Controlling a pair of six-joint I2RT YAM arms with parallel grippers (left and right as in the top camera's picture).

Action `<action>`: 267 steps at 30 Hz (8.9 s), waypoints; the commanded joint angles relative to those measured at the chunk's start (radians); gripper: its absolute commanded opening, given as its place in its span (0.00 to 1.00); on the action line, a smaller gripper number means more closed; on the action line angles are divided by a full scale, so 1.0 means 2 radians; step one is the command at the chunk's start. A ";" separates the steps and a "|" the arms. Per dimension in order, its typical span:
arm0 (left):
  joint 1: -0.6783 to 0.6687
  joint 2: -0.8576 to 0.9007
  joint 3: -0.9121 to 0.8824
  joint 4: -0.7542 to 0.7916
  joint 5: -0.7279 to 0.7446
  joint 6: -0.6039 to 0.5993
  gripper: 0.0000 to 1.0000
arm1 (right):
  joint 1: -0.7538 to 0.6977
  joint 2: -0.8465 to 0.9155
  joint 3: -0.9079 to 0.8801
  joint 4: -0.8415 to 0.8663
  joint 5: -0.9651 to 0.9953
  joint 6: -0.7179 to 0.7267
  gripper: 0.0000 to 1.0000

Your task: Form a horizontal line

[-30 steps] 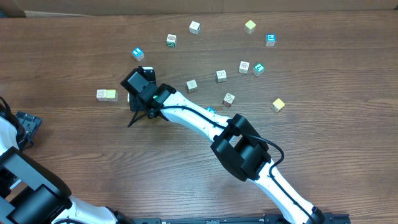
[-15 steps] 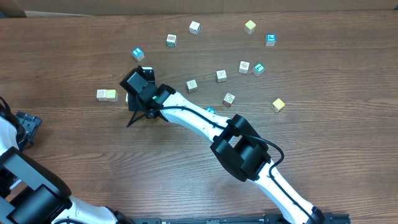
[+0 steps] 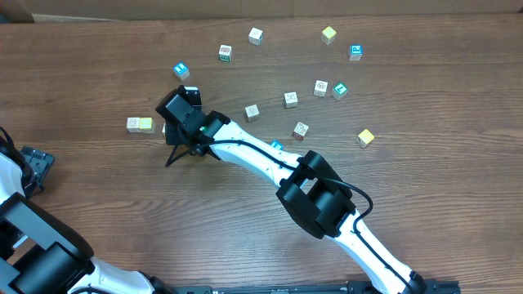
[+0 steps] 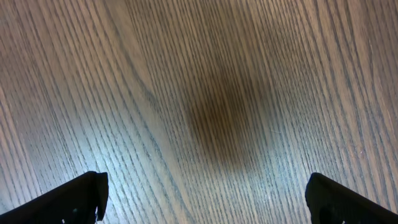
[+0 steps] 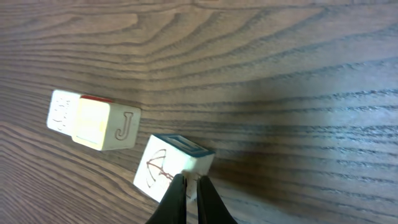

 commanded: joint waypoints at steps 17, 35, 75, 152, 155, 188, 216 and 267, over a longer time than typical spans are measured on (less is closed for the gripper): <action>0.001 0.007 -0.003 0.000 -0.010 0.002 0.99 | 0.003 0.012 -0.003 -0.020 0.018 0.004 0.04; 0.001 0.007 -0.003 0.000 -0.010 0.002 1.00 | 0.002 0.027 -0.003 0.003 0.014 0.004 0.10; 0.001 0.007 -0.003 0.000 -0.010 0.002 0.99 | 0.003 0.027 -0.004 0.008 -0.033 0.004 0.09; 0.001 0.007 -0.003 0.000 -0.010 0.002 1.00 | 0.003 0.034 -0.004 0.054 -0.008 0.004 0.09; 0.001 0.007 -0.003 0.000 -0.010 0.002 0.99 | 0.003 0.034 -0.004 0.072 -0.008 0.004 0.09; 0.001 0.007 -0.003 0.000 -0.010 0.002 1.00 | 0.021 0.034 -0.004 0.005 -0.065 0.004 0.04; 0.001 0.007 -0.003 0.001 -0.010 0.002 1.00 | 0.032 0.044 -0.004 0.042 -0.037 0.004 0.04; 0.001 0.007 -0.003 0.000 -0.010 0.002 1.00 | 0.029 0.051 -0.034 0.139 0.017 -0.002 0.04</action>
